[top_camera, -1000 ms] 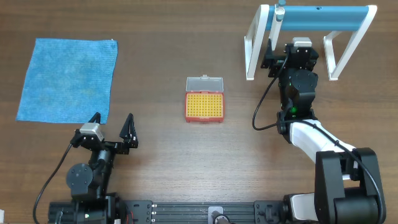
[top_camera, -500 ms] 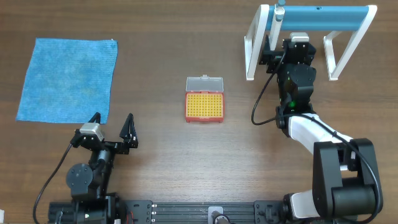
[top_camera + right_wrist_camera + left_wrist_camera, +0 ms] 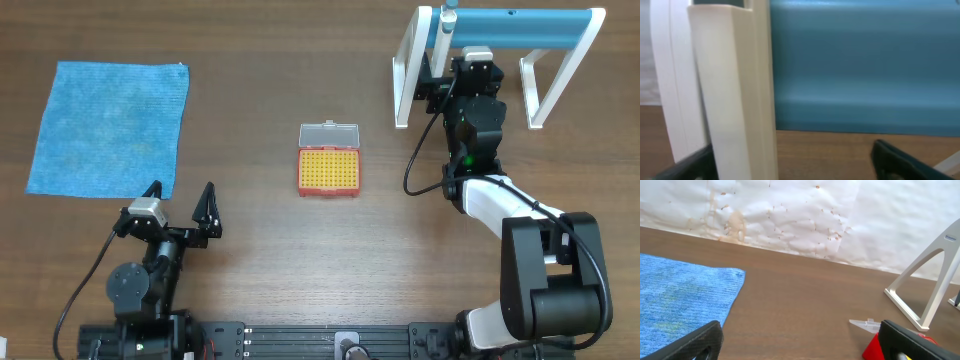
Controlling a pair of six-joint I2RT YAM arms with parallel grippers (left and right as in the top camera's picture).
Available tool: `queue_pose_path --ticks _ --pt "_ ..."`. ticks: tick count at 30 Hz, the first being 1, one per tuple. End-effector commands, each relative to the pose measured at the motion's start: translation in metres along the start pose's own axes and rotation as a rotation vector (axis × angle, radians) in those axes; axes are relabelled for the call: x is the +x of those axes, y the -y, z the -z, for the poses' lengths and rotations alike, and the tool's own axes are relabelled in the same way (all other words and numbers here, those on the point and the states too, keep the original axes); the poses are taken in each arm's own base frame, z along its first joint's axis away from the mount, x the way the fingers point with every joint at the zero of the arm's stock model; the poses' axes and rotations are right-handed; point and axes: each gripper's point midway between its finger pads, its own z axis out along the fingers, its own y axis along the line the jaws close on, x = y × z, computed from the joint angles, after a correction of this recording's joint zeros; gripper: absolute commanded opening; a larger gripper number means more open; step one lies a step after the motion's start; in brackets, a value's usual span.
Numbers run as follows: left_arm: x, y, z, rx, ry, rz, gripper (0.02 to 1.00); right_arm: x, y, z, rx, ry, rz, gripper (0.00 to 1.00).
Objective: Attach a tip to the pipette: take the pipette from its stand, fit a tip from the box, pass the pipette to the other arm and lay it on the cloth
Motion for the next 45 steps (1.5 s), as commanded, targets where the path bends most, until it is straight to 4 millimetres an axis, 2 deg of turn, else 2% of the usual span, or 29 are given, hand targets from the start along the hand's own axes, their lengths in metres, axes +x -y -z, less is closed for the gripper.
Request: queue_pose_path --ticks 1,2,3,4,13,23,32,35,37,40,41,45 --pt "0.000 -0.003 0.000 -0.017 0.005 -0.013 0.998 -0.003 -0.001 -0.005 -0.012 0.007 0.013 0.627" --pt "0.000 -0.003 0.000 -0.017 0.005 -0.013 0.998 -0.003 -0.001 -0.005 -0.012 0.007 0.013 0.551" --pt "0.000 -0.003 0.000 -0.017 0.005 -0.013 0.996 -0.003 -0.001 -0.005 -0.012 0.007 0.013 0.275" --pt "0.000 -0.003 0.000 -0.017 0.005 -0.013 0.998 -0.003 -0.001 -0.005 -0.012 0.007 0.013 0.086" --pt "0.000 -0.003 0.000 -0.017 0.005 -0.013 0.996 -0.006 -0.002 -0.004 -0.014 0.015 0.013 0.080" --pt "0.000 -0.003 0.000 -0.017 0.005 -0.013 0.998 -0.042 -0.002 0.006 -0.013 0.094 0.012 0.080" --pt "0.000 -0.003 0.000 -0.017 0.005 -0.013 0.998 -0.045 -0.005 0.007 -0.023 0.101 0.012 0.080" --pt "0.000 -0.003 0.000 -0.017 0.005 -0.013 0.998 -0.057 -0.026 0.014 -0.090 0.130 0.013 0.080" --pt "0.000 -0.003 0.000 -0.017 0.005 -0.013 0.998 -0.070 -0.052 0.025 -0.184 0.170 0.018 0.080" --pt "0.000 -0.003 0.000 -0.017 0.005 -0.013 0.998 -0.089 -0.090 0.051 -0.340 0.288 0.029 0.080" --pt "0.000 -0.003 0.000 -0.017 0.005 -0.013 0.998 -0.098 -0.107 0.067 -0.417 0.367 0.038 0.084" --pt "0.000 -0.003 0.000 -0.017 0.005 -0.013 0.996 -0.102 -0.135 0.104 -0.537 0.498 0.050 0.080"
